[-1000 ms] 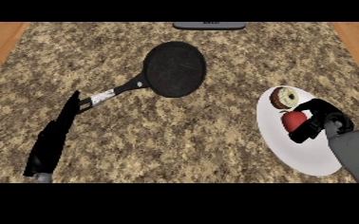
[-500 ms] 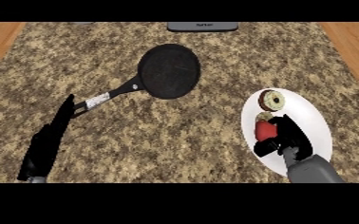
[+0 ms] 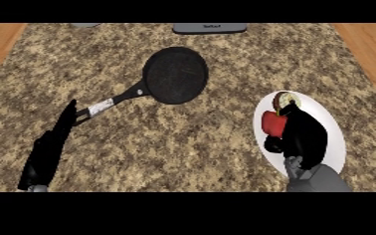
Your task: Pick the bell pepper from the plate and place it in the pan
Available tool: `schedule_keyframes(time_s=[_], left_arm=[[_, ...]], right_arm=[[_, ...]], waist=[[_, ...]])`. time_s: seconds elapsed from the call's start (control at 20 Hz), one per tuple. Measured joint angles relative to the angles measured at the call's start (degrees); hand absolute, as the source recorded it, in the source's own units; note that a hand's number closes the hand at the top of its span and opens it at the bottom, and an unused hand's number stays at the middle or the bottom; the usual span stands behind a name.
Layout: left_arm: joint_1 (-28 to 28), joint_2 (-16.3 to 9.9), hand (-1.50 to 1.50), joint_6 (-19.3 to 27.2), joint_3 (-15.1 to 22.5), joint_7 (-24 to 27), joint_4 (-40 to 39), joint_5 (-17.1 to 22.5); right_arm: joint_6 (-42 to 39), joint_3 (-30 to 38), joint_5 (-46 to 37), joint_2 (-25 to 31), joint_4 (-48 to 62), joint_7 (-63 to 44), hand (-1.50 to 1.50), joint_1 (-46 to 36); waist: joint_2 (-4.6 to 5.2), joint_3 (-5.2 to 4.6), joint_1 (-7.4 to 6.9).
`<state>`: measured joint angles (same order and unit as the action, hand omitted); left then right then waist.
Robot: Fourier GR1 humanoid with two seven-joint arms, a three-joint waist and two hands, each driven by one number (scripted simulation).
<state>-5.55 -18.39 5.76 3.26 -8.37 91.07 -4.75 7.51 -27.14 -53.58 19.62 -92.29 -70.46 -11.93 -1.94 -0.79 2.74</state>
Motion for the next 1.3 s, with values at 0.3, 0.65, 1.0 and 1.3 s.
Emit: schedule_keyframes(time_s=[0.3,0.65,1.0,1.3], left_arm=[[0.3,0.5,0.0,-0.2,0.9,-0.2,0.6,-0.4],[1.9,1.1,0.0,-0.9,1.8,0.4,0.5,-0.7],[3.6,1.6,0.0,-1.3,2.4,0.1,0.4,-1.1],[5.0,1.9,0.0,-1.8,2.8,0.4,-0.5,-1.4]], right_arm=[[-3.1,-1.5,-19.3,-6.1,-4.5,-0.8,1.5,-6.4],[-7.2,1.6,-29.2,-16.2,-1.0,-0.8,1.5,-17.5],[-4.5,9.3,-25.5,-18.5,11.0,0.6,1.5,-28.1],[1.0,17.2,-20.0,-19.0,24.6,3.8,1.5,-33.9]], waist=[[0.47,0.25,-1.2],[1.6,0.56,-3.57],[2.53,0.74,-5.64],[3.26,0.81,-7.01]])
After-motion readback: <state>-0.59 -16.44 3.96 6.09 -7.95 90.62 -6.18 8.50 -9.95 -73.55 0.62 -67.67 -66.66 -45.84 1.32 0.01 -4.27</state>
